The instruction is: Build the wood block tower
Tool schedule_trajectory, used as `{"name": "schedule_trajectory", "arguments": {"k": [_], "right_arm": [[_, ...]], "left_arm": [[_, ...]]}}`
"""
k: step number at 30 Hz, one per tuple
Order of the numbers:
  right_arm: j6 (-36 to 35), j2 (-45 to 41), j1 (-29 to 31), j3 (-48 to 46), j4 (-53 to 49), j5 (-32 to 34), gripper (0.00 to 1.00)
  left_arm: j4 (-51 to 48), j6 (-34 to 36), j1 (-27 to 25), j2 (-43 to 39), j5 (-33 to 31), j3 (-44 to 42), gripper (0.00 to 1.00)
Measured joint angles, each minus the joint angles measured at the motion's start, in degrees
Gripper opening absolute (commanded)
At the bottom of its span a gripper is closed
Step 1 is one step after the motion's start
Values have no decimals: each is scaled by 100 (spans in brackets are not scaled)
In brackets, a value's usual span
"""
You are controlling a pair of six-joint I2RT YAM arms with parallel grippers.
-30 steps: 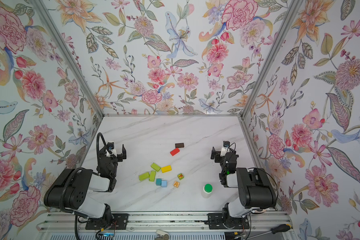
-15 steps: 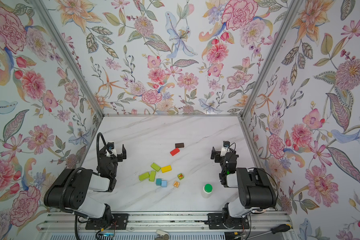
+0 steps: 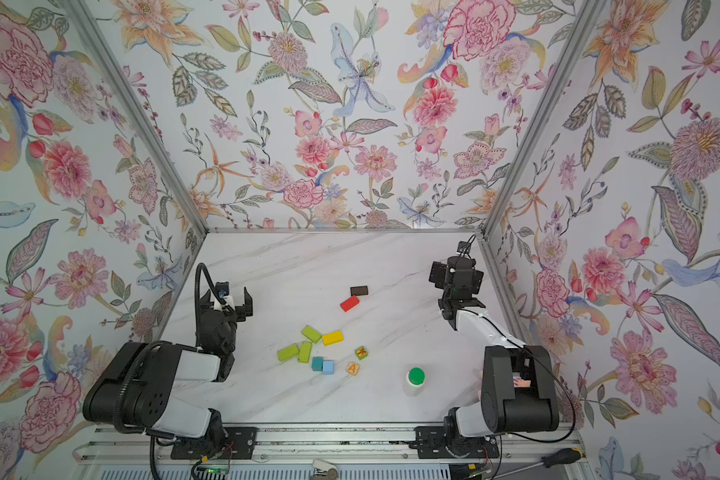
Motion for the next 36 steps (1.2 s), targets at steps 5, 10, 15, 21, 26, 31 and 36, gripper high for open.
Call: {"name": "schedule_trajectory", "arguments": {"k": [5,10,15,21,26,31,36], "right_arm": [[221,13,348,726,-1534,380,99],[234,13,608,1290,-2378,186,99],[398,13,811,1731,-3036,-48,99],[706,20,1182,2092,-3663,-295,99],[931,275,1283,2573,-4098,-557,99],[990,629,1283,3189,-4435,-745,99],[1034,651,1283,3324,-4651,-977,99]], "left_arm": [[-1130,35,-197,-787,-269,651,99],[-2608,-107,-522,-1364,-275,1482,99],[-3801,-234,-1482,-1690,-413,1862,99],[-5381,-522,-2120,-1631,-363,2365,99],[-6629,-940,-2463,-1346,-404,2962,93],[-7681,-1554,-2765,-1261,-417,3222,91],[-8518,-2350,-3279,-1453,-420,3062,88]]}}
